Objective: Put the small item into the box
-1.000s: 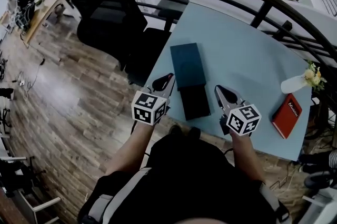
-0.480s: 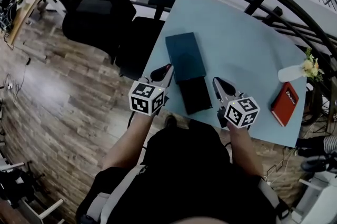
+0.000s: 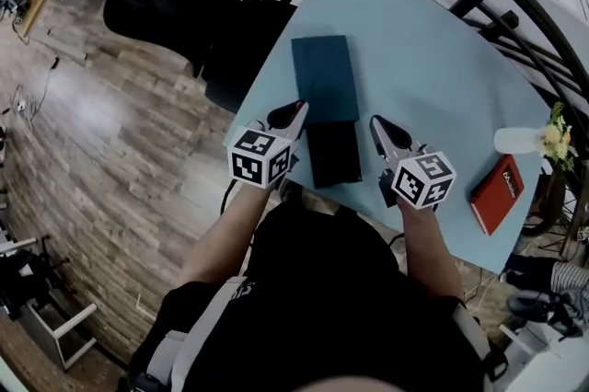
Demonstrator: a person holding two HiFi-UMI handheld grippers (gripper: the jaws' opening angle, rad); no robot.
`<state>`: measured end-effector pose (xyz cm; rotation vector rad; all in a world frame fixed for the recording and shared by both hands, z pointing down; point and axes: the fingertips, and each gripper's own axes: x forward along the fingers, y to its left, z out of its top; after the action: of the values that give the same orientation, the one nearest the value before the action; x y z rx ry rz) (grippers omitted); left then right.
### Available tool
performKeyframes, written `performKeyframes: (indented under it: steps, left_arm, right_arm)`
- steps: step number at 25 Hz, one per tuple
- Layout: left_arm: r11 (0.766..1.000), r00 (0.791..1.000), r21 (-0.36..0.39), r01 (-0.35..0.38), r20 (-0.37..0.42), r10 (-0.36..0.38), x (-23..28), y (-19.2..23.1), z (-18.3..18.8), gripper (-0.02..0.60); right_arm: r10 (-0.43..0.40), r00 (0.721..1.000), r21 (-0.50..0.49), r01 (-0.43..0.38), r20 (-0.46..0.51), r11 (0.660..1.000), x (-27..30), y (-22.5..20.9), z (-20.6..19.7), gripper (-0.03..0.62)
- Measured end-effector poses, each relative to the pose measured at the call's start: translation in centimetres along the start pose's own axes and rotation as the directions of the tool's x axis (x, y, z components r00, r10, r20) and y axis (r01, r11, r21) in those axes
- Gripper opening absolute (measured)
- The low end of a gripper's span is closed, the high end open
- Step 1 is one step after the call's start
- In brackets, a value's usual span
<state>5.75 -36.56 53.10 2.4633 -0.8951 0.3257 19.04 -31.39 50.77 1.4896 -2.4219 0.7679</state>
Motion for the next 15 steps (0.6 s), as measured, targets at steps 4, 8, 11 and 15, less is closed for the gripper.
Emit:
performKeyframes:
  steps: [4, 8, 11, 15]
  left_arm:
    - [0.997, 0.998, -0.045, -0.065, -0.013, 0.064, 1.1, -1.2, -1.5, 0.018]
    - [0.987, 0.991, -0.086, -0.133, -0.029, 0.131, 1.8, -2.9, -3.4, 0.018]
    - [0.978, 0.984, -0.113, -0.178, -0.047, 0.173, 2.1, -3.7, -5.0, 0.018]
    - [0.968, 0.975, -0.131, -0.216, -0.077, 0.207, 2.5, -4.3, -6.9, 0.018]
  right_arm:
    - [0.068, 0.997, -0.02, -0.068, -0.026, 0.997, -0.4, -2.1, 0.0, 0.002]
    - [0.13, 0.99, -0.021, -0.131, -0.06, 0.991, -1.7, -4.2, -1.2, 0.002]
    - [0.162, 0.982, -0.016, -0.164, -0.096, 0.986, -2.5, -5.3, -2.5, 0.002]
    - [0.185, 0.974, -0.001, -0.186, -0.13, 0.982, -3.3, -6.2, -3.9, 0.002]
